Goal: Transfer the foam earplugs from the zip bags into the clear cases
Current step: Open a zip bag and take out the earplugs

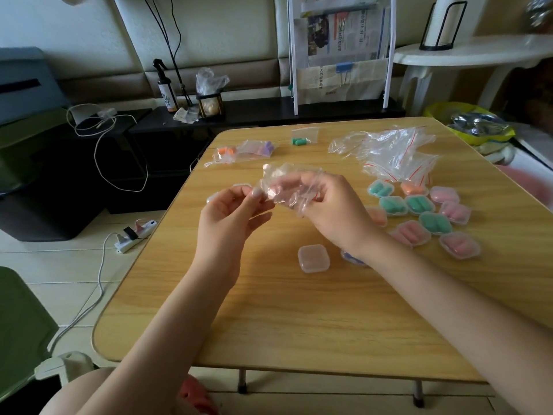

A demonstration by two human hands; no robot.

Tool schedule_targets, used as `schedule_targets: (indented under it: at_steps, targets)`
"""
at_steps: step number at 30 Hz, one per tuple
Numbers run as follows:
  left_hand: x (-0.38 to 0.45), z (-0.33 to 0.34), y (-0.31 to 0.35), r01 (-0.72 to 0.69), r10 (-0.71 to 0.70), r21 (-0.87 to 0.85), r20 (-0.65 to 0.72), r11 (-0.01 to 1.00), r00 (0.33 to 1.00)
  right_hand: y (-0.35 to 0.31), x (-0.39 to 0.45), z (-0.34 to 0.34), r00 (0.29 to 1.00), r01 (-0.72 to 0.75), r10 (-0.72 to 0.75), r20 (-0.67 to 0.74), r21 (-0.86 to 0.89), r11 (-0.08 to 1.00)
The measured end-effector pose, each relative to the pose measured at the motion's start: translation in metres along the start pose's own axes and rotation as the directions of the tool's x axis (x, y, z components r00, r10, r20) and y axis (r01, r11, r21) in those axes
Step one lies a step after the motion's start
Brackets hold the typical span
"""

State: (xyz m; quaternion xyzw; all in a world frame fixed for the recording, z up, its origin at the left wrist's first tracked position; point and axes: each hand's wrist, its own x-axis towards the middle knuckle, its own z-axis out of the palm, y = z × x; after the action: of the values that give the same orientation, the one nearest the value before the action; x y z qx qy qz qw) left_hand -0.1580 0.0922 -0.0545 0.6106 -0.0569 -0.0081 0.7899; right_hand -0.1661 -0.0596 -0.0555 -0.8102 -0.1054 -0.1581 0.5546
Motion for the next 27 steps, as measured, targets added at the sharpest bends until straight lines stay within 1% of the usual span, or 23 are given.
schedule_targets:
  at_steps: [2, 4, 8, 9, 11, 12, 14, 15, 17, 18, 20, 23, 27]
  targets:
    - [0.0, 0.0, 0.0, -0.006, 0.006, -0.008, -0.027, 1.0, 1.0, 0.0, -0.001, 0.001, 1.0, 0.004, -0.004, 0.008, -0.046, 0.999]
    - [-0.001, 0.001, 0.0, -0.034, 0.036, 0.033, -0.048, 0.999, 0.998, -0.002, -0.002, 0.003, 0.998, 0.044, -0.038, 0.042, -0.154, 0.987]
    - [-0.002, 0.001, 0.0, -0.048, 0.051, 0.072, -0.035, 0.996, 0.998, -0.005, -0.003, 0.003, 0.987, 0.111, -0.074, 0.141, -0.278, 0.954]
    - [-0.003, 0.002, 0.0, -0.048, 0.05, 0.072, -0.03, 0.996, 0.998, -0.005, -0.003, 0.003, 0.983, 0.139, -0.084, 0.165, -0.357, 0.924]
    - [-0.004, 0.003, -0.001, -0.049, 0.052, 0.081, -0.033, 0.996, 0.998, -0.004, -0.005, 0.005, 0.975, 0.186, -0.087, 0.204, -0.537, 0.823]
    - [-0.005, 0.003, -0.002, -0.046, 0.05, 0.081, -0.041, 0.996, 0.998, -0.005, -0.005, 0.006, 0.973, 0.202, -0.1, 0.209, -0.55, 0.81]
    - [-0.005, 0.006, -0.003, -0.036, 0.041, 0.07, -0.068, 0.997, 0.997, -0.01, -0.007, 0.008, 0.972, 0.21, -0.141, 0.189, -0.425, 0.881]
    - [-0.005, 0.006, -0.003, -0.033, 0.038, 0.063, -0.083, 0.997, 0.996, -0.011, -0.007, 0.008, 0.976, 0.195, -0.148, 0.156, -0.345, 0.918]
    - [-0.004, 0.007, -0.002, -0.026, 0.032, 0.05, -0.11, 0.998, 0.993, -0.013, -0.007, 0.007, 0.985, 0.171, -0.161, 0.061, -0.231, 0.958]
    - [-0.003, 0.007, -0.001, -0.023, 0.029, 0.045, -0.122, 0.999, 0.992, -0.014, -0.006, 0.007, 0.984, 0.175, -0.175, 0.018, -0.2, 0.964]
    - [-0.001, 0.006, -0.001, -0.018, 0.023, 0.037, -0.141, 0.999, 0.99, -0.014, -0.006, 0.007, 0.982, 0.181, -0.187, -0.019, -0.191, 0.965]
    - [0.001, 0.004, -0.001, 0.007, -0.005, 0.006, -0.192, 1.0, 0.981, -0.009, -0.005, 0.009, 0.988, 0.15, -0.152, 0.003, -0.211, 0.966]
    - [0.006, -0.004, 0.0, -0.018, 0.013, -0.011, -0.292, 1.0, 0.956, -0.005, -0.004, 0.006, 0.993, 0.089, -0.076, 0.095, -0.144, 0.986]
